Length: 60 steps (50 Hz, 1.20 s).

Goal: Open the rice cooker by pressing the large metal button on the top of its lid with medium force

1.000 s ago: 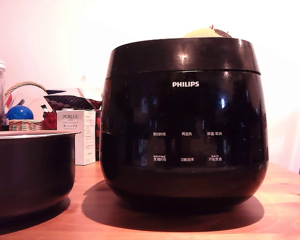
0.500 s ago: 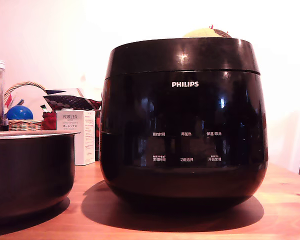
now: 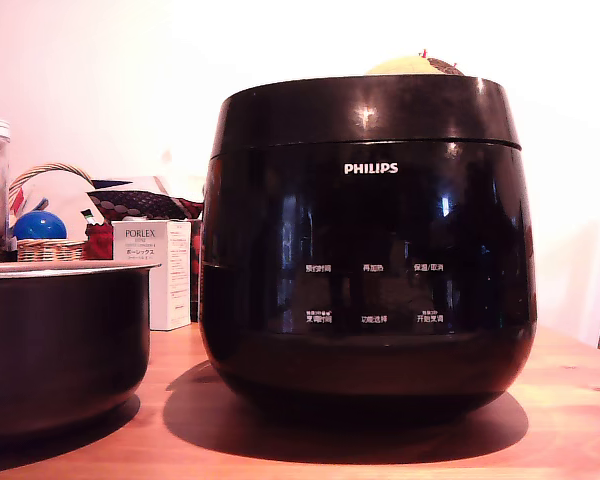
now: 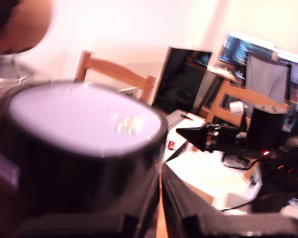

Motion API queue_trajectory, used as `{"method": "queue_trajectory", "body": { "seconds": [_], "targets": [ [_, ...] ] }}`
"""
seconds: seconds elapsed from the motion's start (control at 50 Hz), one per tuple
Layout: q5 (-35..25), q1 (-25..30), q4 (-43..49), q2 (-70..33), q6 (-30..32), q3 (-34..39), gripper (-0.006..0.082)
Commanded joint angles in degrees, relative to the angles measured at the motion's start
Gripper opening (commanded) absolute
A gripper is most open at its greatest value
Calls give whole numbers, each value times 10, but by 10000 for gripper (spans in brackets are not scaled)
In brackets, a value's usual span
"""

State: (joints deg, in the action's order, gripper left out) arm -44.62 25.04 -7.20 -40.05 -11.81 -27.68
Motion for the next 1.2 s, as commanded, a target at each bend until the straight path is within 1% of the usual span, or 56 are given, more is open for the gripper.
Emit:
{"method": "queue_trajectory", "body": {
  "seconds": [0.0, 0.04, 0.06, 0.12, 0.14, 0.18, 0.2, 0.48, 0.5, 0.6, 0.64, 0.68, 0.76, 0.9, 0.92, 0.96, 0.98, 1.18],
  "targets": [
    [25, 25, -11, -38, 40, -13, -22],
    [40, 41, -17, -60, 40, -26, -22],
    [48, 46, -18, -70, 64, -31, -22],
    [70, 67, -18, -102, 68, -53, -22],
    [78, 73, -18, -114, 90, -61, -22],
    [85, 83, -18, -133, 90, -75, -22],
    [90, 87, -18, -144, 99, -83, -22],
    [99, 129, -14, -264, 110, -188, -22],
    [101, 132, -14, -271, 124, -193, -22],
    [108, 146, -5, -302, 131, -217, -22],
    [112, 151, -1, -311, 147, -224, -22],
    [119, 156, 2, -320, 148, -230, -22],
    [135, 168, 4, -337, 169, -236, -22],
    [159, 179, 16, -363, 178, -243, -22],
    [162, 180, 18, -367, 190, -244, -22],
    [167, 182, 23, -373, 190, -245, -22],
    [169, 183, 26, -376, 201, -246, -22],
    [196, 190, 47, -399, 214, -247, -22]
  ]
}}
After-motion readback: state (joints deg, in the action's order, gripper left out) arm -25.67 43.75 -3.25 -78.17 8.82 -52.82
